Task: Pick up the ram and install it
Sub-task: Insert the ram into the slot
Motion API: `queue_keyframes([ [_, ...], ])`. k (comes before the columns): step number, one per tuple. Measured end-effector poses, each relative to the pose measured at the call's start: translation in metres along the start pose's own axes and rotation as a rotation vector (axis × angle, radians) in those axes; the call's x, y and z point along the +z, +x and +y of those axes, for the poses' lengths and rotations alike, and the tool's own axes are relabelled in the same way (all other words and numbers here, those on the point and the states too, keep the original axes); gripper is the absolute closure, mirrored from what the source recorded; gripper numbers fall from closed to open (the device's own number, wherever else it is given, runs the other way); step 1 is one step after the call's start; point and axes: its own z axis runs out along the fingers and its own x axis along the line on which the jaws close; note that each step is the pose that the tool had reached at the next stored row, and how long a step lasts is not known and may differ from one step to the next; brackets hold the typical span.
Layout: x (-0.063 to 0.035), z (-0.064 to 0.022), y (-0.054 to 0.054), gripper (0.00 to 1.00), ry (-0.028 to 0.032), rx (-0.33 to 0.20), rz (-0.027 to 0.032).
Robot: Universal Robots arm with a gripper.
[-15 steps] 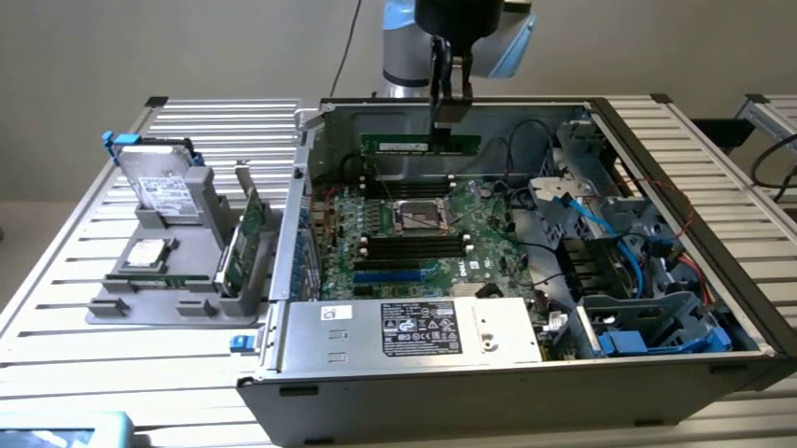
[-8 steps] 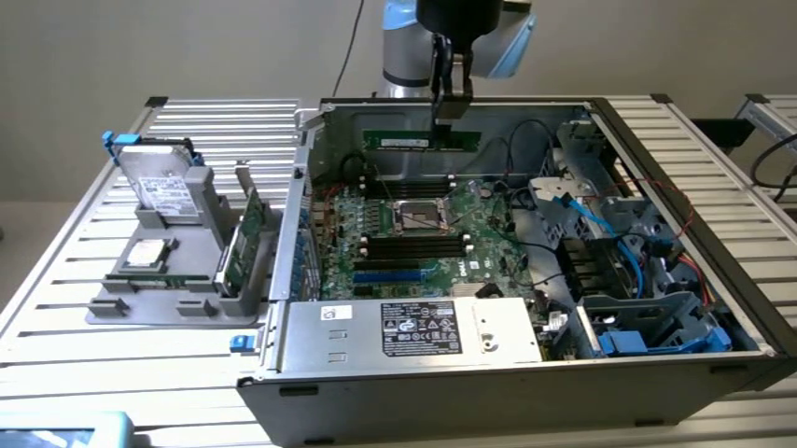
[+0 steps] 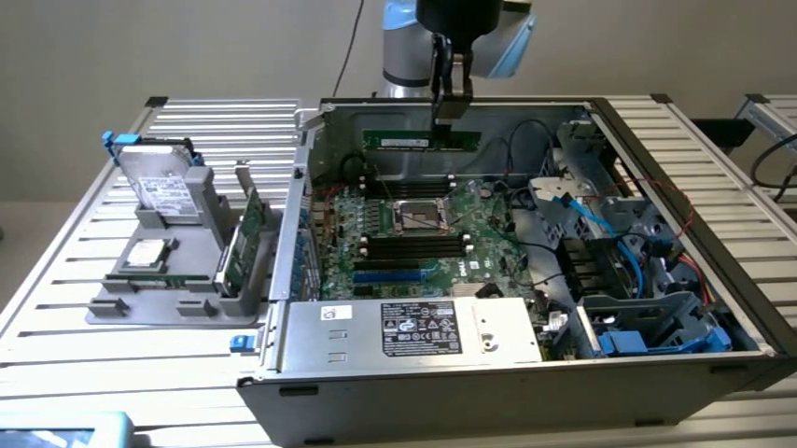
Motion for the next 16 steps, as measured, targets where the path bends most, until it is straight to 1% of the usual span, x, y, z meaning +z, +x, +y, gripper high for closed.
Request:
queue_keyframes([
  [4,0.0000,0.0000,0.000,0.88,0.0000,0.000,0.0001],
  [7,0.0013,0.0001,-0.001,0.88,0.0010,-0.001,0.0023],
  [9,0.0039,0.0001,-0.003,0.88,0.0028,-0.002,0.0050],
  [12,0.0080,0.0000,-0.003,0.88,0.0030,-0.003,0.0067],
  [14,0.0110,0.0000,-0.004,0.88,0.0031,-0.003,0.0103],
  [16,0.0135,0.0000,-0.004,0.88,0.0036,-0.003,0.0171],
])
